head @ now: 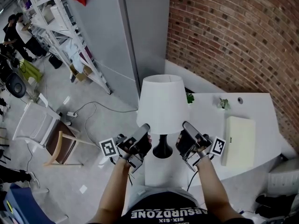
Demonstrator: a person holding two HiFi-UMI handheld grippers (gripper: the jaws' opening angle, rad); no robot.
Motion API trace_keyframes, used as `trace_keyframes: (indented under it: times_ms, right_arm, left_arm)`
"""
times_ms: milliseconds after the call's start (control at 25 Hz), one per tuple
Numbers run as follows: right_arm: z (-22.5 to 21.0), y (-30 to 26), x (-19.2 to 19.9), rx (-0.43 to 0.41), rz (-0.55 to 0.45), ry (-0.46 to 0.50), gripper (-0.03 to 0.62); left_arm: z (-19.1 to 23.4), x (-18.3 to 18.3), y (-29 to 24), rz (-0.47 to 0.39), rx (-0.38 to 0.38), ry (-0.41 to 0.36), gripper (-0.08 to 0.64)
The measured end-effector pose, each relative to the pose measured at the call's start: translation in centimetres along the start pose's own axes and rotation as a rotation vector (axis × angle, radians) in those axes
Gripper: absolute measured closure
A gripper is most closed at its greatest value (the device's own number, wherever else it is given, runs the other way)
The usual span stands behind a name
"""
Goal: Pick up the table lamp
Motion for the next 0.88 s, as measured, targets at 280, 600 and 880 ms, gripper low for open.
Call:
trace_keyframes:
  times_ms: [280, 600, 880]
  right_arm:
    - [1.9, -0.7, 0.0, -0.027, 0.008, 0.032, 0.535]
    - [3.7, -1.1, 0.4, -0.038, 0.027, 0.083, 0.528]
    - [4.8, -1.3, 0.8, -0.041, 0.047, 0.123, 0.522]
  left_arm:
    - [-1.8, 0.1, -0.7, 0.017, 0.030, -0.038, 0.494]
    - [-3.5, 0.2, -1.2, 0.031, 0.052, -0.068, 0.494]
    - [-4.7, 0.4, -1.3, 0.035, 0.068, -0.087, 0.494]
Point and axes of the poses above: the fingertips, and each gripper's own axes: y backward along the fingers, z to its left, x out of its underside, the point moved 4 cm from there along y, backward along the fingers, and after that the axes turned 5 degrees about -z, right-handed, at the moved point
